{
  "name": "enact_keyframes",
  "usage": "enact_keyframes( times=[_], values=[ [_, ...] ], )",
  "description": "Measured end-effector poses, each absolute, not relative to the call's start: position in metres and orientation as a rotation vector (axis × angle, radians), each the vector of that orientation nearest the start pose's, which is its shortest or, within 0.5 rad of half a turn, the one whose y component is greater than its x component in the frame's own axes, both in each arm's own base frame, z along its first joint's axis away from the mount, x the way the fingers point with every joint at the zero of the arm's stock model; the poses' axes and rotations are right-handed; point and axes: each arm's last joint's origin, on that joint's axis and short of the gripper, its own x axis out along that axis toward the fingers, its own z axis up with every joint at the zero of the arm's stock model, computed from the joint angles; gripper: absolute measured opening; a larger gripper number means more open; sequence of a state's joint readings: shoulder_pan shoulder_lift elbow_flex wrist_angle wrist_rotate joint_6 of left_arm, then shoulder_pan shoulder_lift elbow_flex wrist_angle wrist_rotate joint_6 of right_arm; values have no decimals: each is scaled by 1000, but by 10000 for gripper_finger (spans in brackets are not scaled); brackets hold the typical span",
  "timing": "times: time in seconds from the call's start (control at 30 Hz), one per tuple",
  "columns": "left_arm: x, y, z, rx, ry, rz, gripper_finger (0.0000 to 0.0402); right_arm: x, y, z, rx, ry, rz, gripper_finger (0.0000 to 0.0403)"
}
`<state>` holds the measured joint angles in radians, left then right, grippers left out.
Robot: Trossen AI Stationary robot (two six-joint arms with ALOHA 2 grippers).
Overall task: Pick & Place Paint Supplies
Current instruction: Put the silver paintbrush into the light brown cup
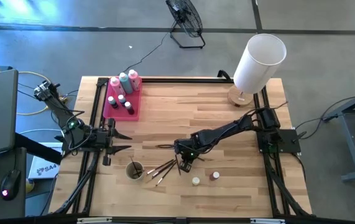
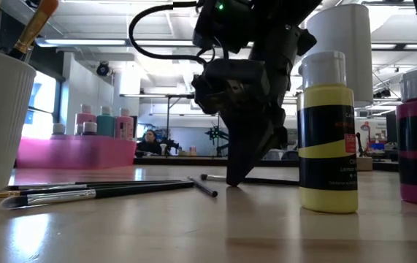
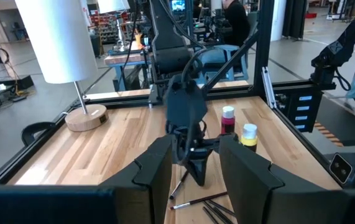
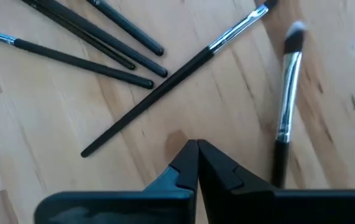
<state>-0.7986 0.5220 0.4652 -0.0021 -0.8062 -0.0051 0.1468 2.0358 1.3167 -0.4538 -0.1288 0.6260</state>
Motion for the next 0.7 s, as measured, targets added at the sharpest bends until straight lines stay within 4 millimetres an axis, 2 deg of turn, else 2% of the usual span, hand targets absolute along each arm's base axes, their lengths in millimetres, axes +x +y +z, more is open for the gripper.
enact_keyframes(
  times=[0.3, 0.5, 0.7],
  values=[
    [103, -76, 276, 37, 41, 7, 132, 400, 45, 144, 518, 1145, -85, 3],
    [103, -76, 276, 37, 41, 7, 132, 405, 40, 153, 462, 1077, 16, 3],
    [103, -76, 276, 38, 41, 7, 132, 407, 34, 154, 412, 1048, 28, 3]
  ],
)
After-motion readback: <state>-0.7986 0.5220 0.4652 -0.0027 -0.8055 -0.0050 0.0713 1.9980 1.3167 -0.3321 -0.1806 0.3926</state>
